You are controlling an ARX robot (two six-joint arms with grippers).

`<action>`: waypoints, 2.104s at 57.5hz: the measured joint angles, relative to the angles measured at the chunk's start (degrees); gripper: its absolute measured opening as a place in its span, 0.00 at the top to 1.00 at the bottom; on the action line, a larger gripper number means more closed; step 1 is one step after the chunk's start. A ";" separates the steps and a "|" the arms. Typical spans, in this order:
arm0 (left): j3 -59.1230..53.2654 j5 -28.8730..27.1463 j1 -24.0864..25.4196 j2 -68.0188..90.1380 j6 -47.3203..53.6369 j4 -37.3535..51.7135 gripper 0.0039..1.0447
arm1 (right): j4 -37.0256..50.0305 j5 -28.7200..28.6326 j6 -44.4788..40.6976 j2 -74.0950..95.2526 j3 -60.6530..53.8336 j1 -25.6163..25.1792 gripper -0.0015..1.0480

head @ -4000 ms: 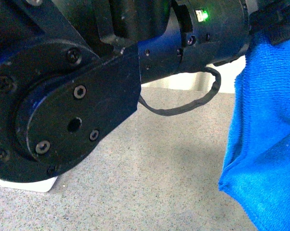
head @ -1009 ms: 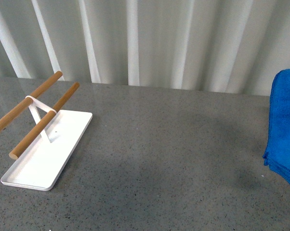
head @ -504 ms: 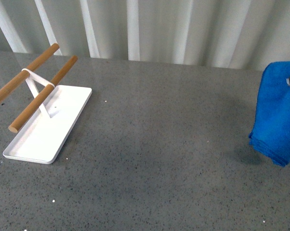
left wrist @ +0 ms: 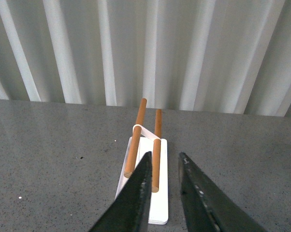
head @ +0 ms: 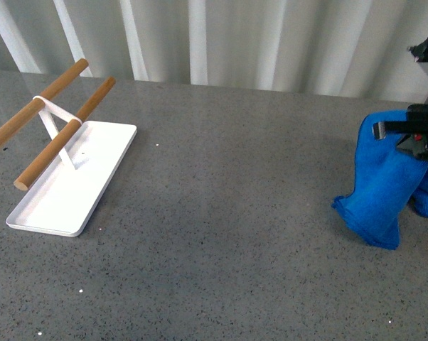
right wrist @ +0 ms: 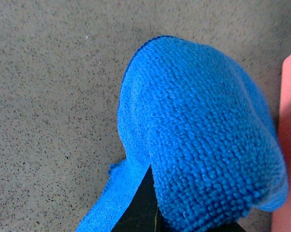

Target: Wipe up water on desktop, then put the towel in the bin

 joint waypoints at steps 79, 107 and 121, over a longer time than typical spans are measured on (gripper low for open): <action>0.00 0.00 0.00 0.00 0.04 -0.02 0.06 | -2.62 -8.74 1.44 29.38 29.97 0.94 0.96; 0.00 0.00 0.00 0.00 0.04 -0.04 0.06 | 0.83 -12.92 6.60 22.38 16.76 14.69 0.96; 0.00 0.00 0.00 0.00 0.04 -0.04 0.06 | 4.39 -13.49 8.13 10.25 -1.84 13.64 0.96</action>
